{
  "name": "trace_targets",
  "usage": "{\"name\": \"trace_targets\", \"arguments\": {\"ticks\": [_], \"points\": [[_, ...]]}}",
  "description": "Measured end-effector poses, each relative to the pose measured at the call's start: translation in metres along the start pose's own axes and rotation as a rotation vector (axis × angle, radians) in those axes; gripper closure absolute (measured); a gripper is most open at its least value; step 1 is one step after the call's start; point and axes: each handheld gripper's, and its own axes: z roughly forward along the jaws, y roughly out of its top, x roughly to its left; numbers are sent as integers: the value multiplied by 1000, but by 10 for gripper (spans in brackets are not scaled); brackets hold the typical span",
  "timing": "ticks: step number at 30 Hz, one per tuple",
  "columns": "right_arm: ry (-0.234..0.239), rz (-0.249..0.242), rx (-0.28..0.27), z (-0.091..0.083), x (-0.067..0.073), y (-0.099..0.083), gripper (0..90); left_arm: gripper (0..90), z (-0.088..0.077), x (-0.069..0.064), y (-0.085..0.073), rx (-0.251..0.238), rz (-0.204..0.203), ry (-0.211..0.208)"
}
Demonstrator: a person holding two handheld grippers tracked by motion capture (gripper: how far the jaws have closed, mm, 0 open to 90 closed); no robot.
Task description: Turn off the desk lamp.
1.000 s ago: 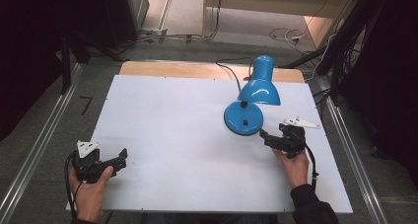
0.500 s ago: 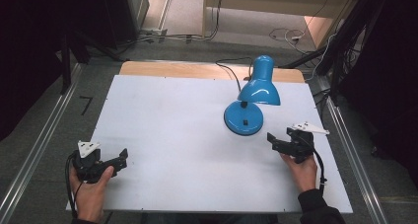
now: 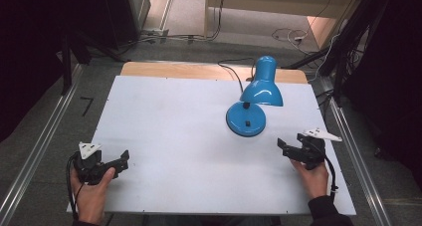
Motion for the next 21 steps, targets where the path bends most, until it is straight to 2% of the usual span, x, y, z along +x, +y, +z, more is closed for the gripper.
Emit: {"name": "trace_targets", "arguments": {"ticks": [11, 16, 21], "points": [[-23, -6, -4, -15, -9, -9, 152, 9, 0, 0, 0, 2, 1, 2], [-43, 6, -8, -24, -20, -16, 151, 9, 0, 0, 0, 2, 2, 2], [-76, 12, 2, -30, -31, -27, 113, 9, 0, 0, 0, -1, 1, 3]]}}
